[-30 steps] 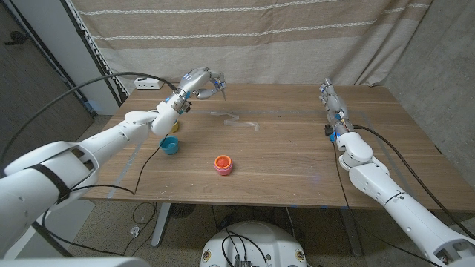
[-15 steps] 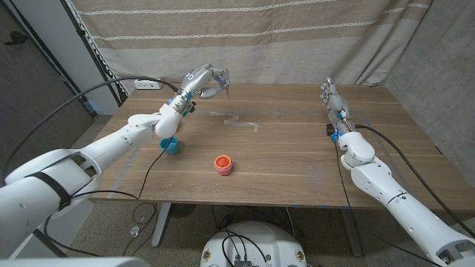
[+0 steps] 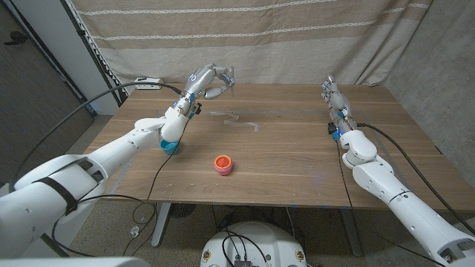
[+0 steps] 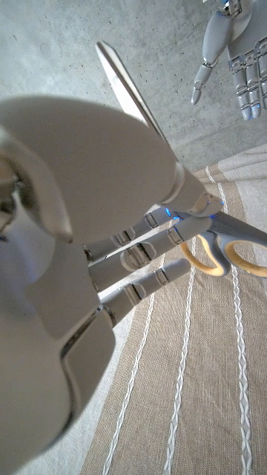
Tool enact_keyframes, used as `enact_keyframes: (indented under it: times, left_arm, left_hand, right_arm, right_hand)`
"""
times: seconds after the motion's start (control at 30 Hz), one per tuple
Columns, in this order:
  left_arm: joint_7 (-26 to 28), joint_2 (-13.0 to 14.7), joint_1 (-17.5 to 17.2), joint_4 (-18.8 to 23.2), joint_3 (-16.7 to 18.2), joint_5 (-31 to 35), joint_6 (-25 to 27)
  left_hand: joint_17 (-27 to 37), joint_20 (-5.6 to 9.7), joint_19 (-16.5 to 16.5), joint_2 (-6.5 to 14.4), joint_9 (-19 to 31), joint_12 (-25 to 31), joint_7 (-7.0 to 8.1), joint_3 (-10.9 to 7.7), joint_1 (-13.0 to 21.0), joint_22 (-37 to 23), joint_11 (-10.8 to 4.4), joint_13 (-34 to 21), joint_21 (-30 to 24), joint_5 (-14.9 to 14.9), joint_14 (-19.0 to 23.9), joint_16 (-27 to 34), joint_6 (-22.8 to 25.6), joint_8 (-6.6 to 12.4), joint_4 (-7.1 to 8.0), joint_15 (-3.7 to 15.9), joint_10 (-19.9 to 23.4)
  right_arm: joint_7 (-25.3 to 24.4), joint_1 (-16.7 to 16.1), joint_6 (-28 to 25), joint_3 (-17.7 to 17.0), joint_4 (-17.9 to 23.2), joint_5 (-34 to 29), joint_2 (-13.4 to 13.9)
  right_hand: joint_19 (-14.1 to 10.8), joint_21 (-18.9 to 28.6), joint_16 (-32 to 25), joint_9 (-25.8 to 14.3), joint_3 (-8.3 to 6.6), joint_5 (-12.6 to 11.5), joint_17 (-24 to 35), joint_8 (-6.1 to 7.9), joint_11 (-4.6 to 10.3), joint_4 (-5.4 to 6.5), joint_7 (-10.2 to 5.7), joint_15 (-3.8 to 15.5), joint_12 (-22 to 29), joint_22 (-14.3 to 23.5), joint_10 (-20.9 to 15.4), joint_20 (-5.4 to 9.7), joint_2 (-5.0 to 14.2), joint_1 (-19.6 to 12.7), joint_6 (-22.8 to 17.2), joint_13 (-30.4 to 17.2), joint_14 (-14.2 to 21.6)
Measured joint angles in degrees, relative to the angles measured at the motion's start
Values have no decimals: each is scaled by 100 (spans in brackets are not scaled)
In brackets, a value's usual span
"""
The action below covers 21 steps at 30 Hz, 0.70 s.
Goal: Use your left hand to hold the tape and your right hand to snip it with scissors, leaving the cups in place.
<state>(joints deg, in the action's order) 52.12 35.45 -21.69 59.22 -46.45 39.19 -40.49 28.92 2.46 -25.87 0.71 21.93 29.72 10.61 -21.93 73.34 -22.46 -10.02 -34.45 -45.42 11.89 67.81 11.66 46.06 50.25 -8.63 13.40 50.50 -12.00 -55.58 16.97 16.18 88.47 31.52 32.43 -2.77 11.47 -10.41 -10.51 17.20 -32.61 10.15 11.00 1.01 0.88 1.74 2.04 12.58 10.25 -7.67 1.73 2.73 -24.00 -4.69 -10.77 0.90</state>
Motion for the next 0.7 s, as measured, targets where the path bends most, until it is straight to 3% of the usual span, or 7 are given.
enact_keyframes:
  times: [0.23,0.27,0.3,0.33,0.43,0.7]
  left_arm:
    - [32,-4,-174,244,142,3,-93]
    - [32,-7,-209,288,173,3,-104]
    - [32,-7,-209,288,173,2,-109]
    - [32,-7,-209,288,173,-5,-120]
    - [29,-7,-209,288,173,-33,-140]
    - [-24,-65,-468,537,413,-89,-191]
  left_hand:
    - [0,11,11,-7,1,0,0,8,-7,0,0,0,0,-1,0,0,0,22,-8,-1,0]
    - [11,15,74,-7,1,0,27,-46,-7,32,0,0,50,22,-8,12,27,23,-59,2,0]
    - [73,13,238,-21,-14,0,45,-254,-21,155,15,0,248,204,-123,103,126,31,-266,-5,-15]
    - [85,18,222,-96,-40,0,42,-309,-96,156,-2,0,245,362,-190,241,142,36,-320,-24,2]
    - [23,14,4,-185,-70,1,10,-310,-185,63,-46,-1,47,473,-232,438,131,-26,-303,-39,47]
    - [-14,21,-2,-203,-96,88,10,-271,-204,52,-53,-1,-121,389,-166,444,131,-27,-265,-40,56]
  right_arm:
    - [1,-74,-28,-26,53,30,32]
    - [0,-83,-29,-28,58,34,34]
    - [0,-90,-29,-31,63,34,36]
    - [0,-99,-29,-34,68,34,38]
    - [0,-117,-29,-42,73,34,41]
    - [-16,-177,-14,-61,100,46,48]
  right_hand:
    - [0,0,0,0,0,0,0,0,0,0,0,0,0,0,0,0,0,0,0,0,0]
    - [0,0,0,0,0,0,0,0,0,0,0,0,0,0,0,0,17,17,0,0,0]
    - [0,0,0,0,0,0,0,0,0,0,0,0,0,0,0,0,18,17,0,0,0]
    - [0,0,0,0,0,0,0,0,0,0,0,0,0,0,0,0,24,24,0,0,0]
    - [0,0,0,0,0,0,0,0,0,0,0,0,0,0,0,0,31,31,0,0,0]
    - [0,0,0,0,0,0,0,0,0,0,0,0,0,0,0,0,31,31,0,0,0]
